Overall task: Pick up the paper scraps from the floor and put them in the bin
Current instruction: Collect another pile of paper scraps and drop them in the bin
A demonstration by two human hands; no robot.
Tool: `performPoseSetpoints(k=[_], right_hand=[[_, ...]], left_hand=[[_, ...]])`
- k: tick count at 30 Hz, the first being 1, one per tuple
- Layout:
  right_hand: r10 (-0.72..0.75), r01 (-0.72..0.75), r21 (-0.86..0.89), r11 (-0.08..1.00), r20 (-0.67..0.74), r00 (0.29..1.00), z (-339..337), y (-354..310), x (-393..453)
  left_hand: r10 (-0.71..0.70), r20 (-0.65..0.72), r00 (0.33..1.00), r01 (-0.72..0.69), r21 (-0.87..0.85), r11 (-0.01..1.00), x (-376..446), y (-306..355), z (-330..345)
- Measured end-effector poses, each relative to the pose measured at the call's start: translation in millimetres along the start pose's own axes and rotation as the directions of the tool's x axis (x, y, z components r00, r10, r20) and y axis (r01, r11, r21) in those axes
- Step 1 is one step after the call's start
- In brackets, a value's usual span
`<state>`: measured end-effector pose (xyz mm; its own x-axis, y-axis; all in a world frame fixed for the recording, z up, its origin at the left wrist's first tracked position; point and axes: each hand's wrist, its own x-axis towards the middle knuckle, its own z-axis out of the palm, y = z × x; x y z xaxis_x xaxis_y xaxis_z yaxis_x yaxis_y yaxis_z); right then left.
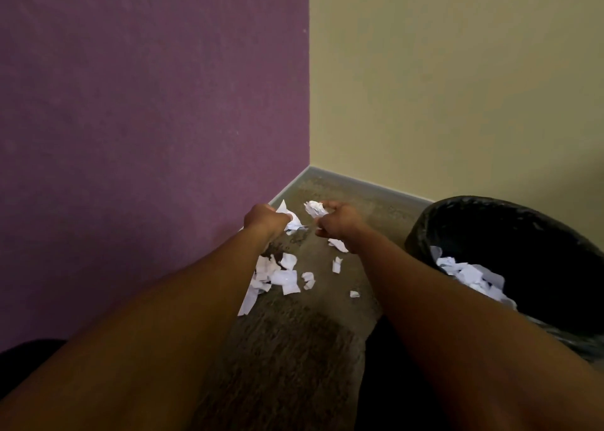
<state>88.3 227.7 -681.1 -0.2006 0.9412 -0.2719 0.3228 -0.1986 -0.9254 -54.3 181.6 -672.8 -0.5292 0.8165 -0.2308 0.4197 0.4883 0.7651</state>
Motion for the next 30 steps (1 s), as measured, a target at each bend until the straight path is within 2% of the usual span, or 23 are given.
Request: performPoseSetpoints(k=[4,11,18,22,26,30], right_hand=[[0.029,-0.028,0.067,0.997,-0.011,1.0,-43,-7,-5],[0.04,-0.024,0.13,0.991,-0.124,0.992,-116,-6,-17],[0.003,0.018,0.071,0.997,-0.289,0.957,-172,20,-24],[-0.009,0.016,0.019,1.0,-0.314,0.949,-202,30,-31],[0.038,-0.037,0.008,0.999,-0.336,0.941,-228,39,-35],[0.069,-0.115,-0.117,0.986,-0.338,0.939,-246,44,-38]], left_hand=[[0.04,0.036,0.999,-0.04,0.007,0.999,-10,38,21],[0.11,0.107,0.988,-0.113,0.023,0.993,-31,96,68],[0.19,0.176,0.966,-0.206,0.081,0.975,-64,139,124],[0.211,0.203,0.956,-0.223,0.039,0.974,-76,157,148],[0.226,0.258,0.939,-0.237,0.01,0.972,-81,171,172],[0.276,0.355,0.893,-0.306,0.03,0.951,-82,180,190]])
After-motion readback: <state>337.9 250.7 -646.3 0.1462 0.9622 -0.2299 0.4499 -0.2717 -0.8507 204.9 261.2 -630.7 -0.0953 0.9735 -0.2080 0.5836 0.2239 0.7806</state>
